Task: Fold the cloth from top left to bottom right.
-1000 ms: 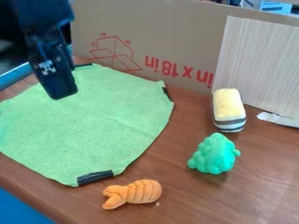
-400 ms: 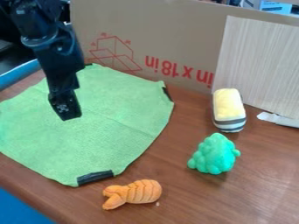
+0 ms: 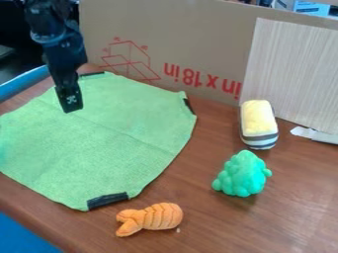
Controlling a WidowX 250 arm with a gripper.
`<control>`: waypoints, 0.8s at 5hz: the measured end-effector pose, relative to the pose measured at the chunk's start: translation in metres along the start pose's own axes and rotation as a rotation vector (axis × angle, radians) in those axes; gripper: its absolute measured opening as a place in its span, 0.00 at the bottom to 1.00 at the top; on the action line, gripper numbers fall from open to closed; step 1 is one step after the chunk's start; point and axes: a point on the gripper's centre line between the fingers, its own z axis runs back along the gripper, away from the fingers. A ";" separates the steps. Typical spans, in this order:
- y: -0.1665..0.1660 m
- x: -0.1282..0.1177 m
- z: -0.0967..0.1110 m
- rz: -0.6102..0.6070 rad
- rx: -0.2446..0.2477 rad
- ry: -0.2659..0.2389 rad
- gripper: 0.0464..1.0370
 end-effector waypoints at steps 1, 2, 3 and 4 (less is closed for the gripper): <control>0.032 0.003 -0.018 0.051 0.046 0.055 0.96; 0.062 0.016 -0.023 0.096 0.051 0.063 0.96; 0.091 0.032 -0.023 0.144 0.052 0.049 0.96; 0.112 0.044 -0.029 0.208 0.037 0.062 0.96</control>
